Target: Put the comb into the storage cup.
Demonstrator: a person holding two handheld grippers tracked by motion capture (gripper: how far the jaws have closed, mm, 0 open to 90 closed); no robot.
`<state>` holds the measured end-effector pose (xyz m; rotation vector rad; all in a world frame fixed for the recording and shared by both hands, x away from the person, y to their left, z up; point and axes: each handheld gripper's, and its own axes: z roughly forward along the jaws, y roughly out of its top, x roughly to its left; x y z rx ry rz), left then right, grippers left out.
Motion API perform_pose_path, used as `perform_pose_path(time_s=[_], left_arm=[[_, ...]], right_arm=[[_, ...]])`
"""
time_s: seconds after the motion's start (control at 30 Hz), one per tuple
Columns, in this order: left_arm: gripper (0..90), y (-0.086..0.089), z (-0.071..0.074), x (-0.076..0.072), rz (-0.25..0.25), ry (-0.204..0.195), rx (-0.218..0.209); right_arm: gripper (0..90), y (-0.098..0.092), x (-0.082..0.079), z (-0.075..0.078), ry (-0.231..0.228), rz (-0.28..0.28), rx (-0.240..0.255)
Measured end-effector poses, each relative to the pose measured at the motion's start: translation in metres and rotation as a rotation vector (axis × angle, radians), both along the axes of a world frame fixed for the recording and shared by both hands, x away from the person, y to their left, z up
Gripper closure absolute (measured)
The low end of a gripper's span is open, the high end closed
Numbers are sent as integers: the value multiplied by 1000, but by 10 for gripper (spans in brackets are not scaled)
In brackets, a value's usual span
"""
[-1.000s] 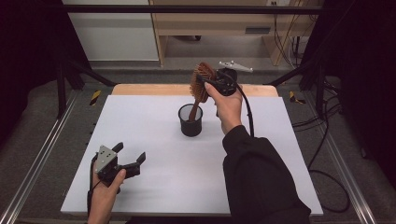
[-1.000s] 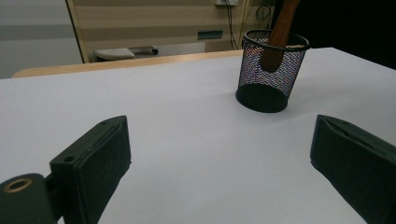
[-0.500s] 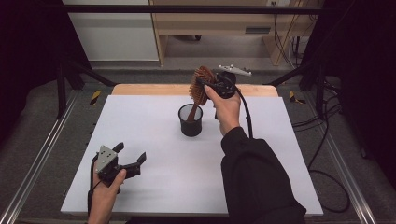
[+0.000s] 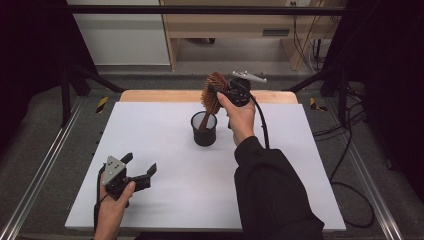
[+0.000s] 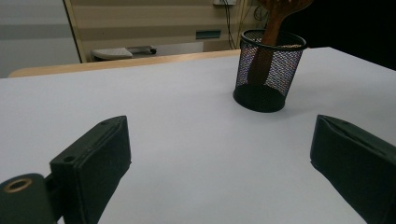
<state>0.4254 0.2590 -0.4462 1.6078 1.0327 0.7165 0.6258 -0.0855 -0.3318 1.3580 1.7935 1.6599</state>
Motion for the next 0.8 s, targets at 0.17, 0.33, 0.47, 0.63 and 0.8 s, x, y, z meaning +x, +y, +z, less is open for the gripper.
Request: perform_pose_path(time_s=[0.17,0.33,0.47,0.63,0.8], left_arm=[[55,0,0,0,-1,-1,-1],[55,0,0,0,-2,-1,-2],[55,0,0,0,-2,-1,-2],[55,0,0,0,-1,-1,-1],[55,-1,0,0,-2,-1,0]], right_arm=[[508,3,1,-3,7,4,5],[508,6,2,-6,17,17,9],[508,7,2,-7,21,19,11],[507,7,2,-7,26,25,12],[507,7,1,-8,27,27,20]])
